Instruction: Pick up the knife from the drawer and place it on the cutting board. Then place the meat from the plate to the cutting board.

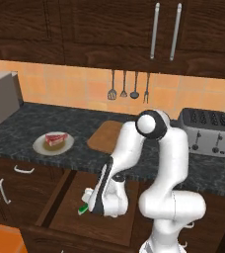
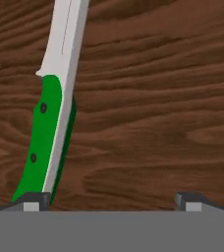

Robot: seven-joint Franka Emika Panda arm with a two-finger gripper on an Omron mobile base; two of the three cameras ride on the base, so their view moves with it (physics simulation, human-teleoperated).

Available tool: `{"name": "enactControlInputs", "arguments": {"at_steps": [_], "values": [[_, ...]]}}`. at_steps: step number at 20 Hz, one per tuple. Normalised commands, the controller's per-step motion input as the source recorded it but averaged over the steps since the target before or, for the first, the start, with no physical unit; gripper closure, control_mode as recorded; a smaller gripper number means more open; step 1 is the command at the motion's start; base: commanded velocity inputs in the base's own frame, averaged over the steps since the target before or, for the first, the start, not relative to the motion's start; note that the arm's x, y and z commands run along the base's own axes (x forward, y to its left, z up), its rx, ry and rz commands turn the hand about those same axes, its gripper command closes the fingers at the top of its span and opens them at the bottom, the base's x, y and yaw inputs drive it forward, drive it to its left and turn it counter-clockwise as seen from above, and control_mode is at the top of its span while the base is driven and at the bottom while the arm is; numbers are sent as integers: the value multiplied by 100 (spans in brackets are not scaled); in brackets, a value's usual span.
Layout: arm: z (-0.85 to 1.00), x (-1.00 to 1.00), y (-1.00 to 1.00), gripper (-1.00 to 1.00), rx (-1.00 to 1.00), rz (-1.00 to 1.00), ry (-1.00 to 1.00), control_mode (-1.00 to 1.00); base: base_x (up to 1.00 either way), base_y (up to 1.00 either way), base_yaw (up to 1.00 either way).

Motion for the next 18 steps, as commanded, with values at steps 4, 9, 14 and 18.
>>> {"name": "enactControlInputs", "arguments": {"at_steps": [4,9,14,18], "values": [[52,26,22,-100,-2,-9,0,-100,0,0,0],[97,10,40,-100,-5,-1,0,-100,0,0,0],[21,36,52,-100,-16,-2,16,-100,0,0,0],[-34,37,32,-100,-22,-2,26,-100,0,0,0]]}}
